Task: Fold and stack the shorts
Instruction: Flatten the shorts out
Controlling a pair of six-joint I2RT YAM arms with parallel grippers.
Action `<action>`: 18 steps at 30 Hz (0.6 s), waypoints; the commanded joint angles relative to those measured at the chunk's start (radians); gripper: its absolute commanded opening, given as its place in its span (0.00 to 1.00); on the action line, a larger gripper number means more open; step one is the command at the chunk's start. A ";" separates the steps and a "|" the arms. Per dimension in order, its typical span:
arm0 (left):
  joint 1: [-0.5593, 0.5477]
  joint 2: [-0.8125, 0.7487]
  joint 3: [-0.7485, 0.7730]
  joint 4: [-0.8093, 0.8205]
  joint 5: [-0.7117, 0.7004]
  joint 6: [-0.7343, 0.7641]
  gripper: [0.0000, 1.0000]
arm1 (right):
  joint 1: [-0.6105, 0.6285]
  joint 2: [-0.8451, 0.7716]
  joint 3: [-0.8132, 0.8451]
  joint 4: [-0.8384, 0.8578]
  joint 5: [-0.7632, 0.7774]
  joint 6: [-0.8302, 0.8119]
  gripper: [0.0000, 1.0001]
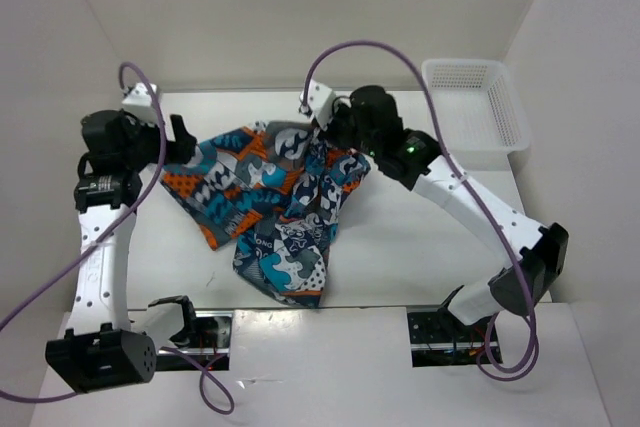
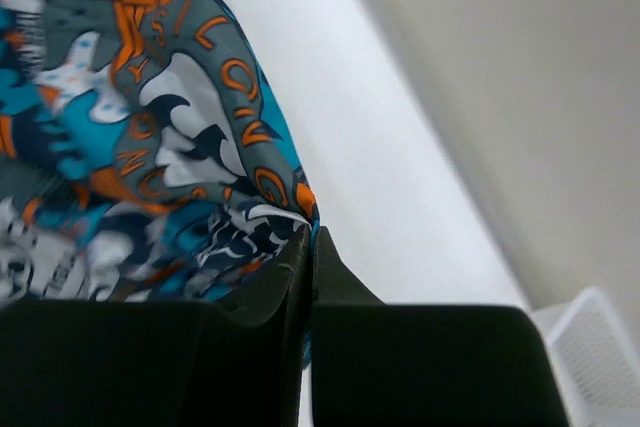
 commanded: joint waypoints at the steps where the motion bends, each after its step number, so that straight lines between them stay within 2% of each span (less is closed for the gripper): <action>1: -0.025 0.003 -0.080 -0.039 0.010 0.002 0.90 | -0.003 -0.020 -0.140 0.090 0.036 0.021 0.00; 5: -0.025 0.015 -0.154 -0.030 -0.004 0.002 0.94 | -0.003 -0.020 -0.236 0.102 0.036 0.021 0.00; 15: -0.025 0.024 -0.306 -0.030 -0.035 0.002 0.95 | -0.003 -0.002 -0.309 0.133 0.018 0.012 0.00; 18: -0.025 0.050 -0.334 -0.030 -0.003 0.002 0.89 | -0.003 -0.002 -0.336 0.142 0.018 0.003 0.00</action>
